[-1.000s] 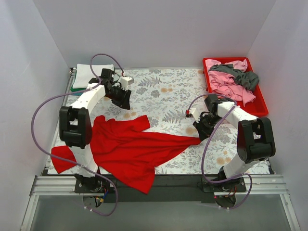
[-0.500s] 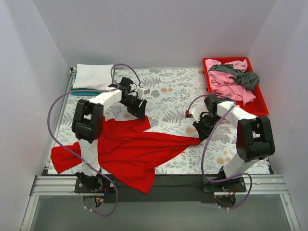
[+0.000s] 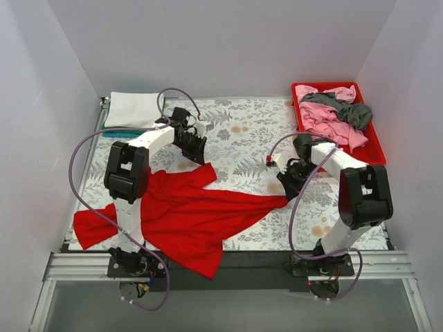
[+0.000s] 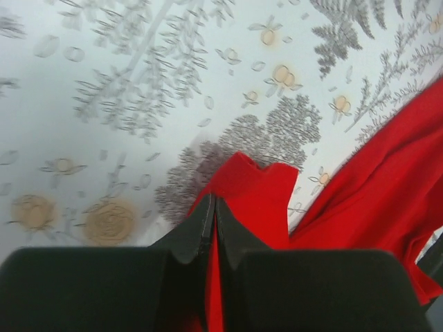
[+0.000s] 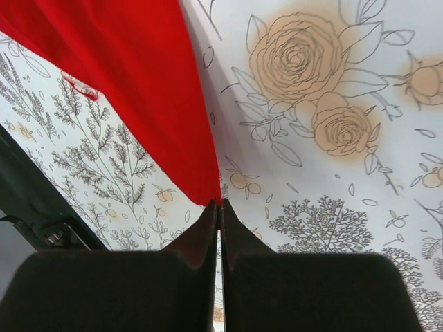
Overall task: Fold and stack the t-shirts
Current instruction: Flatten the tshirt out
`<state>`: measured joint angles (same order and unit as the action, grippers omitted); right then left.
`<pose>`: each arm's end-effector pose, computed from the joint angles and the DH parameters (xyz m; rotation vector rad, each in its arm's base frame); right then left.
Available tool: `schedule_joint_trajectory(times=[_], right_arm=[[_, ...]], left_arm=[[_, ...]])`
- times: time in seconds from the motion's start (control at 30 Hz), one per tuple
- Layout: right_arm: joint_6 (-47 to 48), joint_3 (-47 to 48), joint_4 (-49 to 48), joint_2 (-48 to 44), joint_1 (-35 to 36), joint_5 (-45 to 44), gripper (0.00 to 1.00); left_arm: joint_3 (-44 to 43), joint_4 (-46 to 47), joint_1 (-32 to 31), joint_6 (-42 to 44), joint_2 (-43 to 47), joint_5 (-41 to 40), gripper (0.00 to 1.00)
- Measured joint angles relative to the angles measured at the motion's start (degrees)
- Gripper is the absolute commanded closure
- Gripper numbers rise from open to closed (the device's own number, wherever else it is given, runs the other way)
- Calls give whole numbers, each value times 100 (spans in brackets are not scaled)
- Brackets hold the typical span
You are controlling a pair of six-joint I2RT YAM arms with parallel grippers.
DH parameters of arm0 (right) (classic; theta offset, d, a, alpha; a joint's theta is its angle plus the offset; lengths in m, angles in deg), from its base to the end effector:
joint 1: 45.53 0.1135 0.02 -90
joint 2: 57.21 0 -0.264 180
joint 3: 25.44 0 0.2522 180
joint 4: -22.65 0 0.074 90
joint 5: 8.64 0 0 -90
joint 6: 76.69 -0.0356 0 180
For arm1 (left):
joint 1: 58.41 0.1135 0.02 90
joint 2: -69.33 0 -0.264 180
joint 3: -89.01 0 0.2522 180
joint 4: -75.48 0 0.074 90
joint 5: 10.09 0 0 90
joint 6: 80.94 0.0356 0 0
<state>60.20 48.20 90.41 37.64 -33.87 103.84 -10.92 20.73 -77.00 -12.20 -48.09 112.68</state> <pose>0.2708 0.0698 0.1784 -1.4499 2.5756 0.5518 0.3861 -0.1502 0.1731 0.0656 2.8991 -0.9550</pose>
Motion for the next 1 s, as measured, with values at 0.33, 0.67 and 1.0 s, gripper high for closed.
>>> schedule_joint_trajectory(times=[0.33, 0.67, 1.0], right_arm=[[-24, 284, 4, 197, -2, 66, 99], [-79, 527, 22, 240, -4, 190, 99], [-81, 492, 39, 240, -46, 192, 99]], left_arm=[[-957, 66, 975, 20, -339, -243, 100], [-461, 538, 669, 216, 732, -769, 100], [1969, -214, -761, 743, 2640, -258, 62]])
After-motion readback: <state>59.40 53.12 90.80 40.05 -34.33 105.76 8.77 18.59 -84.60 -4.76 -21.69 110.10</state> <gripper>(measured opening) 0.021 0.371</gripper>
